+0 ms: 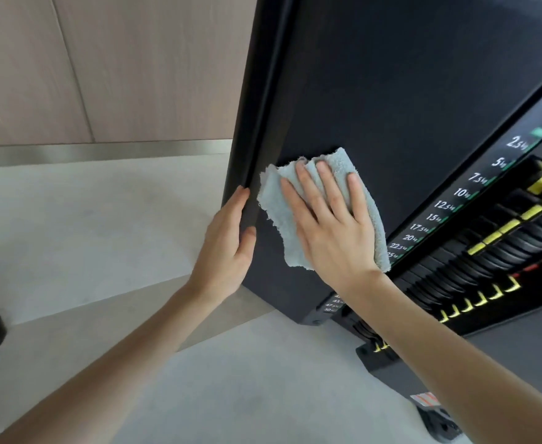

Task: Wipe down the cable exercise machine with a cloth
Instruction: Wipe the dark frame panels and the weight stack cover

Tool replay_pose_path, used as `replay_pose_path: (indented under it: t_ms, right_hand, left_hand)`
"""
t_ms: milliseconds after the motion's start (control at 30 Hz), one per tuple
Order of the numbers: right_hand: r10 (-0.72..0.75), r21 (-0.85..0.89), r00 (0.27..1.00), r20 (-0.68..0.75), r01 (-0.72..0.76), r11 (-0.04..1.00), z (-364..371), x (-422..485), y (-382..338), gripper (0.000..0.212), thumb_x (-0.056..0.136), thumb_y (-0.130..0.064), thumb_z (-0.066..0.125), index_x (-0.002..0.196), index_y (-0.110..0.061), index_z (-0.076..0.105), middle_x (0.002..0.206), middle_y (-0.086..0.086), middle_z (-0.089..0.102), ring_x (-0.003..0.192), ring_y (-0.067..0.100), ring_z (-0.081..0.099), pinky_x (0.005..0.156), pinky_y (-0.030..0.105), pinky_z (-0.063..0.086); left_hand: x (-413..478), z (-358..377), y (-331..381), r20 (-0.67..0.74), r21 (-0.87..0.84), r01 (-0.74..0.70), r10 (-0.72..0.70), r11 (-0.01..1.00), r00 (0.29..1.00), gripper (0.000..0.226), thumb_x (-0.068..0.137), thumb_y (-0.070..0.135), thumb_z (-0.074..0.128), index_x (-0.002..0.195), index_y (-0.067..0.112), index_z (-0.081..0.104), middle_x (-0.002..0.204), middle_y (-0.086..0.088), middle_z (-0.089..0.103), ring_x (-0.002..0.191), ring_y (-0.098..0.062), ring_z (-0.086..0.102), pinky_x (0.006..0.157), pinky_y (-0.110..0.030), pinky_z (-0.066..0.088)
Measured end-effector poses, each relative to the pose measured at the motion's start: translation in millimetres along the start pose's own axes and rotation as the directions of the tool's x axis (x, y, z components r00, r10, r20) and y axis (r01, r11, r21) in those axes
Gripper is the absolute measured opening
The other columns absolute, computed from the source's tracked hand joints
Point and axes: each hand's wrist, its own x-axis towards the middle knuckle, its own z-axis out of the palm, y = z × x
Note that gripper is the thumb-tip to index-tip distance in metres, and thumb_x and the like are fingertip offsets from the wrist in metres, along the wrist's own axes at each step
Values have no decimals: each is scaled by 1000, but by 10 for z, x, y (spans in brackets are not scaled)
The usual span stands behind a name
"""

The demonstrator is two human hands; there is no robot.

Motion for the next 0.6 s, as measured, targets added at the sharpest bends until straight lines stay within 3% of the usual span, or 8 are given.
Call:
replay_pose_path:
  t_ms: [67, 200, 267, 367, 400, 467, 533, 600]
  right_hand:
    - [18, 55, 999, -36, -16, 998, -151, 181, 225, 59, 95, -26, 43, 150, -13, 29, 158, 10, 21, 143, 30, 10, 117, 47, -6]
    - [-30, 233, 993, -116, 56, 971, -386, 433, 574, 57, 92, -24, 45, 146, -10, 37, 154, 12, 31, 142, 31, 19, 118, 47, 1]
    - [-26, 415, 990, -137, 81, 906, -473, 449, 674, 55, 90, -19, 37, 143, -7, 41, 152, 14, 34, 141, 31, 24, 118, 44, 4]
    - [-30, 608, 993, -111, 92, 788, -543, 426, 771, 53, 90, -10, 33, 141, -4, 42, 154, 12, 25, 143, 28, 22, 120, 36, 2]
    - [-47, 638, 994, -101, 101, 764, -561, 418, 804, 52, 90, -10, 32, 140, -3, 45, 155, 12, 21, 143, 27, 21, 120, 35, 3]
    - [-91, 683, 993, -80, 121, 720, -619, 404, 907, 49, 91, -10, 30, 131, 3, 53, 156, 13, 16, 143, 28, 18, 120, 36, 9]
    - [-109, 700, 990, -94, 144, 700, -758, 437, 1111, 41, 93, -9, 31, 114, 6, 63, 156, 18, 15, 143, 34, 21, 118, 39, 21]
    - [-102, 572, 972, -213, 209, 793, -938, 555, 1414, 37, 96, -5, 33, 105, 5, 67, 149, 26, 30, 139, 40, 28, 114, 48, 27]
  left_hand:
    - [6, 22, 277, -88, 24, -145, 147, 989, 985, 56, 95, 12, 43, 149, 9, 28, 157, -1, 24, 143, -1, 18, 115, -15, 14]
    - [116, 112, 877, -181, 40, -359, 360, 933, 915, 60, 92, 4, 44, 148, 2, 24, 158, -9, 15, 148, -19, 15, 119, -35, 19]
    - [181, 192, 1121, -237, -32, -391, 374, 920, 897, 60, 92, -5, 42, 148, 1, 20, 158, -16, 13, 149, -22, 12, 120, -34, 17]
    - [266, 329, 1268, -268, -207, -342, 284, 916, 921, 65, 93, -12, 40, 149, 3, 11, 159, -12, 7, 149, -11, 6, 118, -22, 12]
    - [292, 377, 1267, -253, -270, -302, 235, 914, 938, 66, 96, -8, 40, 151, 7, 6, 160, -8, 5, 148, -9, 5, 119, -23, 13]
    - [323, 477, 1224, -205, -342, -254, 192, 905, 960, 72, 103, 11, 43, 153, 24, -7, 162, -1, -1, 149, -12, 1, 121, -37, 14]
    - [340, 568, 1230, -181, -224, -246, 208, 943, 961, 68, 102, 46, 33, 147, 44, -18, 160, 5, -16, 148, -14, -12, 121, -42, 2]
    - [355, 679, 1299, -186, -43, -203, 192, 978, 964, 66, 93, 69, 19, 143, 51, -21, 154, 7, -29, 145, -14, -24, 118, -39, -10]
